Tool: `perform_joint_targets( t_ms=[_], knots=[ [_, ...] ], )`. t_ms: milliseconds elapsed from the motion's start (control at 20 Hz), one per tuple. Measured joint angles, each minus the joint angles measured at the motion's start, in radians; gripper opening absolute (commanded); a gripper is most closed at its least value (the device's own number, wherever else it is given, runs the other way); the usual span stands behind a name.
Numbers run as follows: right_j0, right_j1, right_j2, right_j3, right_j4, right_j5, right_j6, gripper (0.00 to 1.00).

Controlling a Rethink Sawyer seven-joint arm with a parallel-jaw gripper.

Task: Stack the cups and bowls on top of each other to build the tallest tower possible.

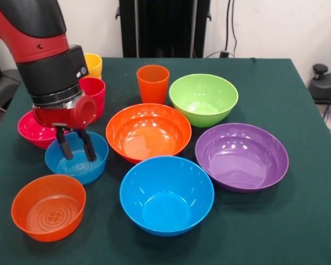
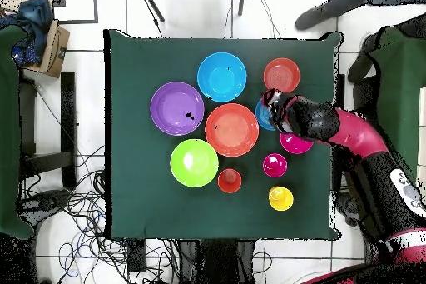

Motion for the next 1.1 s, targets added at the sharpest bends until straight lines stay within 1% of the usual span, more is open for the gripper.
perform_joint_targets(
  t_ms=[350,800,1100],
  knots=[
    [0.000,-0.021,0.000,0.030,0.000,0.000,0.000,1.00],
    [0.003,-0.016,-0.002,0.033,0.000,0.000,0.000,1.00],
    [0.016,-0.013,-0.003,0.033,-0.032,0.000,0.000,1.00]
  ],
)
